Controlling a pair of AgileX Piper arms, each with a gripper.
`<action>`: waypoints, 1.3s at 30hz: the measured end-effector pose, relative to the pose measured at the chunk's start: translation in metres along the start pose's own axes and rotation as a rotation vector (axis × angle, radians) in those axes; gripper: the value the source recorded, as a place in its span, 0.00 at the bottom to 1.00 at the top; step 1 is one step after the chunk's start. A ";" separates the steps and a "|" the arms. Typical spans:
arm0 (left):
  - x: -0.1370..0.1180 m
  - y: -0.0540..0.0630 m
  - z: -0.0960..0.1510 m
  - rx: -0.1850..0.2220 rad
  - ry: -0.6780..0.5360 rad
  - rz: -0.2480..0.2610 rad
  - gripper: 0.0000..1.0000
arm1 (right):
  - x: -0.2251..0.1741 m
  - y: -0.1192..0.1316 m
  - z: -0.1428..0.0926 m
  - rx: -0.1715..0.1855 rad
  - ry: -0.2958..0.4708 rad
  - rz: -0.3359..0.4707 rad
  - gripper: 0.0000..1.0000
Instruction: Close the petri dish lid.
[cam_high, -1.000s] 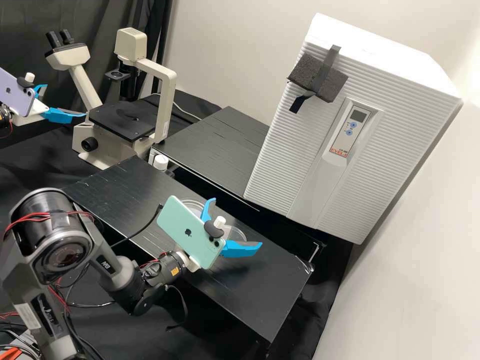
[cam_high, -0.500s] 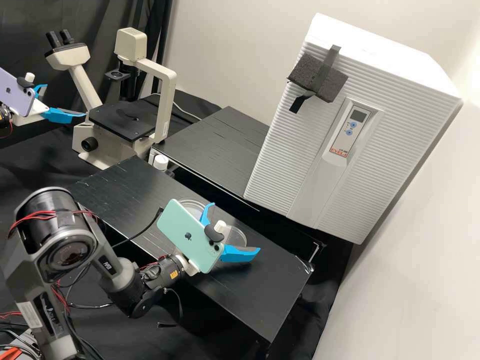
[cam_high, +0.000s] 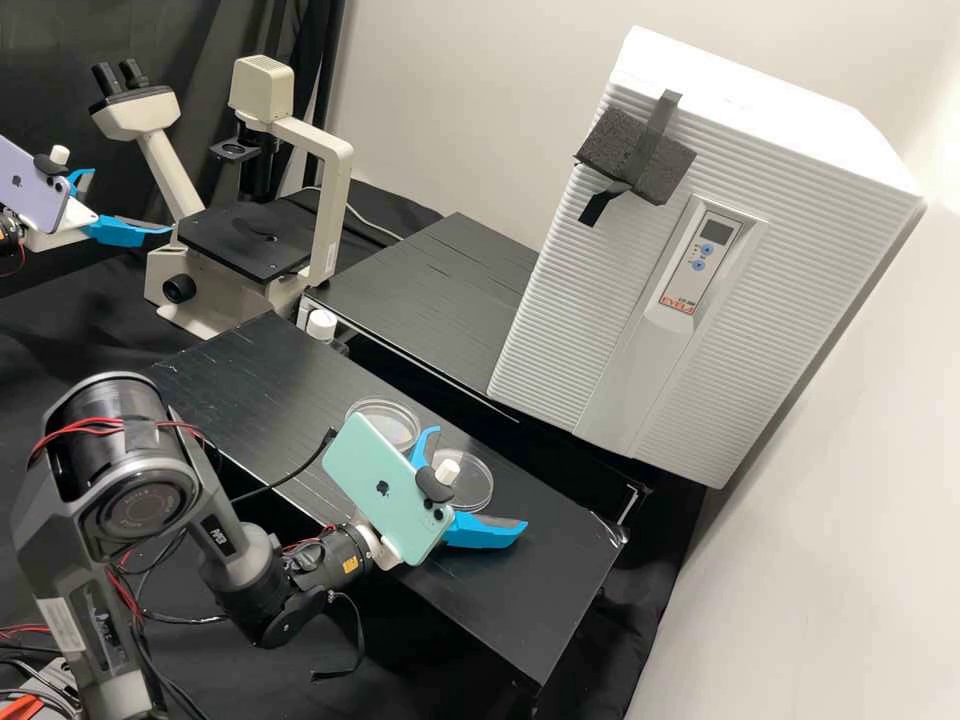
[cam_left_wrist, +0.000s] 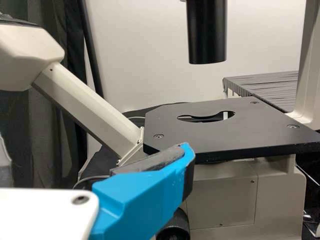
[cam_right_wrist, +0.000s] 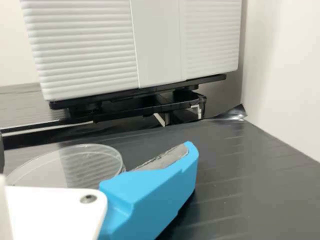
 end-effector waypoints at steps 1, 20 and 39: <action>0.000 0.000 0.000 0.000 0.000 0.000 1.00 | 0.000 0.000 0.000 0.000 0.000 0.000 1.00; 0.000 0.000 0.000 0.000 0.000 0.000 1.00 | -0.008 -0.007 0.001 -0.024 0.004 -0.026 1.00; 0.000 0.000 0.000 0.000 0.000 0.000 1.00 | -0.006 -0.024 0.006 -0.132 -0.008 -0.043 1.00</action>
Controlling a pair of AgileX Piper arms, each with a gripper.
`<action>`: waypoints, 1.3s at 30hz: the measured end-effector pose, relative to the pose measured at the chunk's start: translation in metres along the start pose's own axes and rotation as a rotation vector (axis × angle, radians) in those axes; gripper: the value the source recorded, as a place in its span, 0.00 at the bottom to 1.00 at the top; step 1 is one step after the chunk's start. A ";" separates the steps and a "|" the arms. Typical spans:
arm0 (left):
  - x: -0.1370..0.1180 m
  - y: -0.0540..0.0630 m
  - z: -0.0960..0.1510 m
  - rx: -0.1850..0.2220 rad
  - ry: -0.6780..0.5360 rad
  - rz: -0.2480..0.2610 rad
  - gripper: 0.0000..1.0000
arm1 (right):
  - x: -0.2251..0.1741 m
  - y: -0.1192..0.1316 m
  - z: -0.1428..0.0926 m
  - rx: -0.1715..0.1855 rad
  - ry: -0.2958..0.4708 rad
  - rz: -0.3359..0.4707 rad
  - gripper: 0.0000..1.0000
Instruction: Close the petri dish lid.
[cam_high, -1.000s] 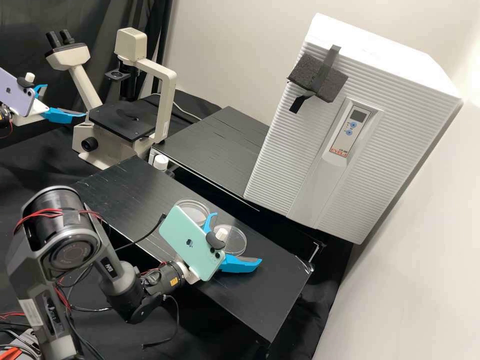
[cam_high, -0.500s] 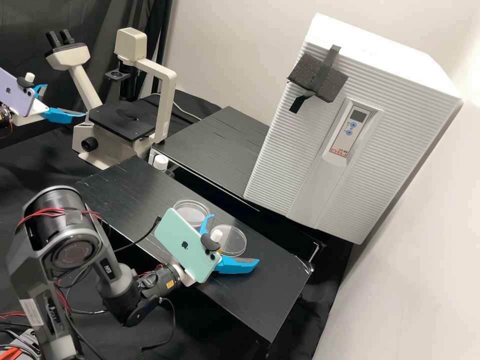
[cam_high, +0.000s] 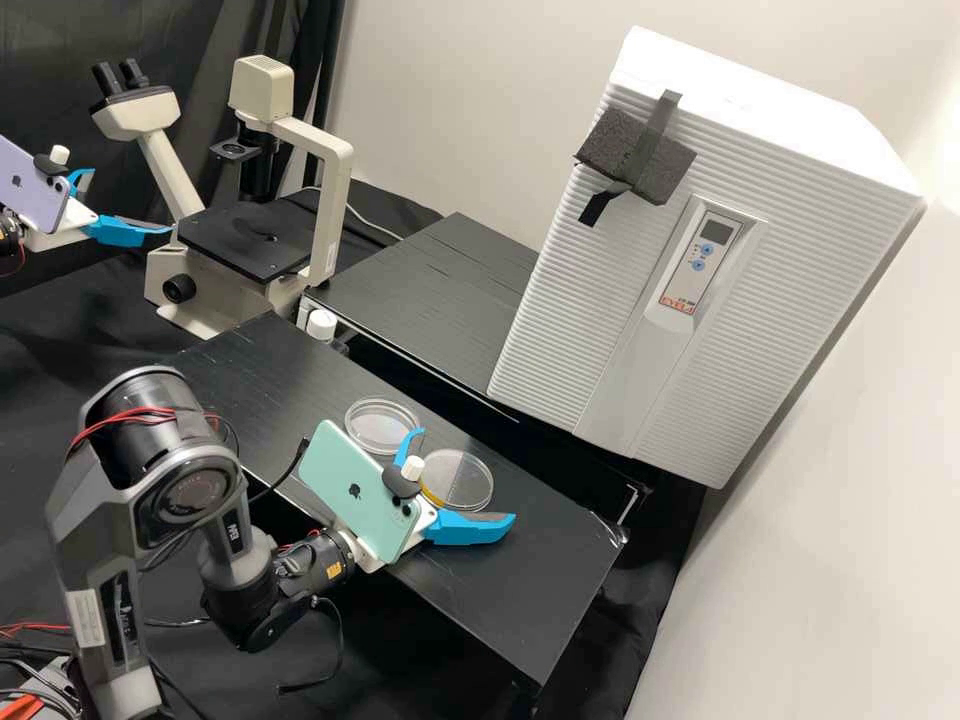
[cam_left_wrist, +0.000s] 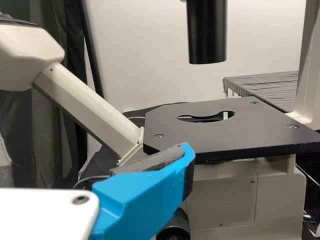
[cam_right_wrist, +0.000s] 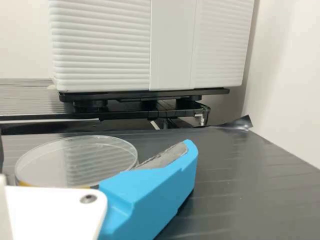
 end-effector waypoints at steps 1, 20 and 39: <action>0.000 0.000 0.000 0.000 0.000 0.000 1.00 | 0.000 0.000 0.000 0.000 0.000 0.000 1.00; 0.000 0.000 0.000 0.000 0.000 0.000 1.00 | 0.016 0.006 0.011 -0.020 0.002 -0.008 1.00; 0.000 0.000 0.000 0.000 0.000 0.000 1.00 | 0.023 0.008 0.016 -0.029 0.003 -0.018 0.00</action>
